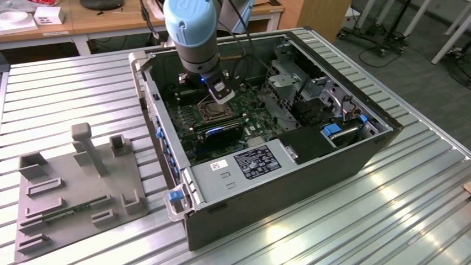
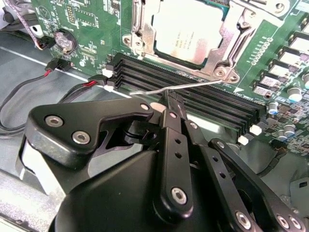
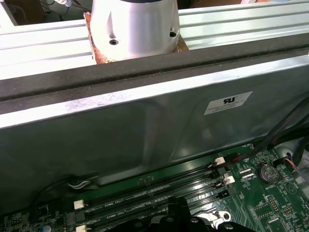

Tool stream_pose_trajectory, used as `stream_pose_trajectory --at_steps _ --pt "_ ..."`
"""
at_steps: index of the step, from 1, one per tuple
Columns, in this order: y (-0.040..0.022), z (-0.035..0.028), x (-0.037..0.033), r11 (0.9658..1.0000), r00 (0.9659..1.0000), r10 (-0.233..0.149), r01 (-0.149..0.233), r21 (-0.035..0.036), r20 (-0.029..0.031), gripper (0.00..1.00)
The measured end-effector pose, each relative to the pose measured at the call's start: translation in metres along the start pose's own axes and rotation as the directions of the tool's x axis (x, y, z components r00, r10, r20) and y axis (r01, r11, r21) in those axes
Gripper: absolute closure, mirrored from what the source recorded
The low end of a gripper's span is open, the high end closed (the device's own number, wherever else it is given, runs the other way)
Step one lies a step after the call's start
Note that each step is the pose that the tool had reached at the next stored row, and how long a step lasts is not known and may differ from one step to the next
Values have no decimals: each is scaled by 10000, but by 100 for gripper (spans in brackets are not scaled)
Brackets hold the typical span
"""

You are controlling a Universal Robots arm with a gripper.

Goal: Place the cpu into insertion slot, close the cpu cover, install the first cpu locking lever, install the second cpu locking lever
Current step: 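Install the first cpu locking lever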

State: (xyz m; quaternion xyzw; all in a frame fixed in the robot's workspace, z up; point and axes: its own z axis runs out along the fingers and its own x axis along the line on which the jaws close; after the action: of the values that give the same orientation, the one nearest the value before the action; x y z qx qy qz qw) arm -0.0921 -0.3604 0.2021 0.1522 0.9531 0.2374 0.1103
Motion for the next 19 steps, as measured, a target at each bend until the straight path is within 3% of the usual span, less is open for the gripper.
stream_pose_trajectory --at_steps 19 --pt "-15 27 -3 10000 10000 16 -16 3 9 89"
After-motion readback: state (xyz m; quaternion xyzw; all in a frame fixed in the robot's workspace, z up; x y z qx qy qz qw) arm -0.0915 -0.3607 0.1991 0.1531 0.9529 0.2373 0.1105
